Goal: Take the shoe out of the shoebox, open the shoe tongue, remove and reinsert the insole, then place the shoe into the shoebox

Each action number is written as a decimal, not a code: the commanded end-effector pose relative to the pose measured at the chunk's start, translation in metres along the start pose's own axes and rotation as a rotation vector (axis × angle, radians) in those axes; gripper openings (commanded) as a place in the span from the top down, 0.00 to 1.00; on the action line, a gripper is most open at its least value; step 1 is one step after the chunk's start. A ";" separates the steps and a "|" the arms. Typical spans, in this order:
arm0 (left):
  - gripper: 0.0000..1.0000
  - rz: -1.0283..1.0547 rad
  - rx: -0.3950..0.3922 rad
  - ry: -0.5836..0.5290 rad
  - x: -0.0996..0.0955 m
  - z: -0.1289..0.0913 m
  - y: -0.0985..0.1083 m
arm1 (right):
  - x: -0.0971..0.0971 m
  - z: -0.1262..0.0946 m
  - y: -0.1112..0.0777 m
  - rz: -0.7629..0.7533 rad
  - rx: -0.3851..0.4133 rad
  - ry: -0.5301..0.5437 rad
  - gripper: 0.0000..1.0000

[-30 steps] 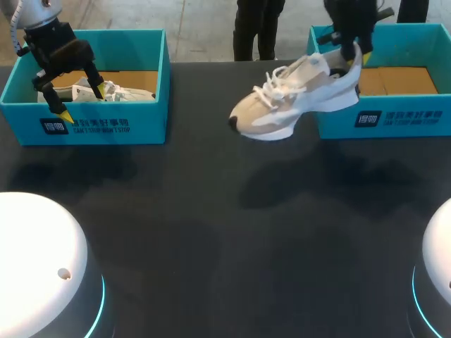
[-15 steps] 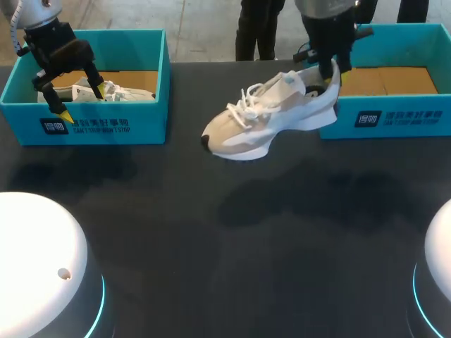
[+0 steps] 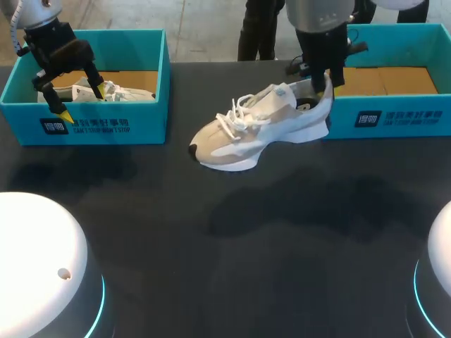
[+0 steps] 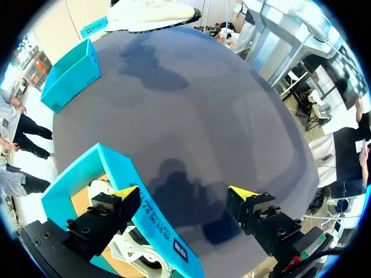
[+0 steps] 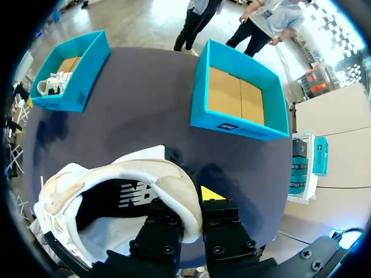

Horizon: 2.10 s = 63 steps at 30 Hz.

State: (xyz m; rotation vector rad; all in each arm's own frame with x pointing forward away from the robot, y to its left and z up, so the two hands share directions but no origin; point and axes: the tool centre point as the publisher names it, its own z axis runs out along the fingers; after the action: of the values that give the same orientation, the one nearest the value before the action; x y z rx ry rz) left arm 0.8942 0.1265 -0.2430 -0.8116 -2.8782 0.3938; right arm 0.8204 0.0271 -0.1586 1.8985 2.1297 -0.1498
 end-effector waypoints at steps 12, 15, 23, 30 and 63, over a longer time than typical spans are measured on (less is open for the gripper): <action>0.00 0.001 -0.002 -0.002 0.001 0.000 0.000 | 0.000 -0.001 0.001 0.000 0.001 0.002 1.00; 0.00 0.001 -0.002 -0.002 0.001 0.000 0.000 | 0.000 -0.001 0.001 0.000 0.001 0.002 1.00; 0.00 0.001 -0.002 -0.002 0.001 0.000 0.000 | 0.000 -0.001 0.001 0.000 0.001 0.002 1.00; 0.00 0.001 -0.002 -0.002 0.001 0.000 0.000 | 0.015 0.008 -0.008 0.000 -0.002 -0.037 1.00; 0.00 0.001 -0.002 -0.002 0.001 0.000 0.000 | 0.091 0.085 -0.055 -0.004 0.049 -0.078 1.00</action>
State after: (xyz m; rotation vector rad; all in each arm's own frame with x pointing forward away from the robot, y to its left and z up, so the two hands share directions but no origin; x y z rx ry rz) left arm 0.8942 0.1265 -0.2430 -0.8116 -2.8782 0.3938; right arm 0.7670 0.0849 -0.2572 1.8763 2.0902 -0.2726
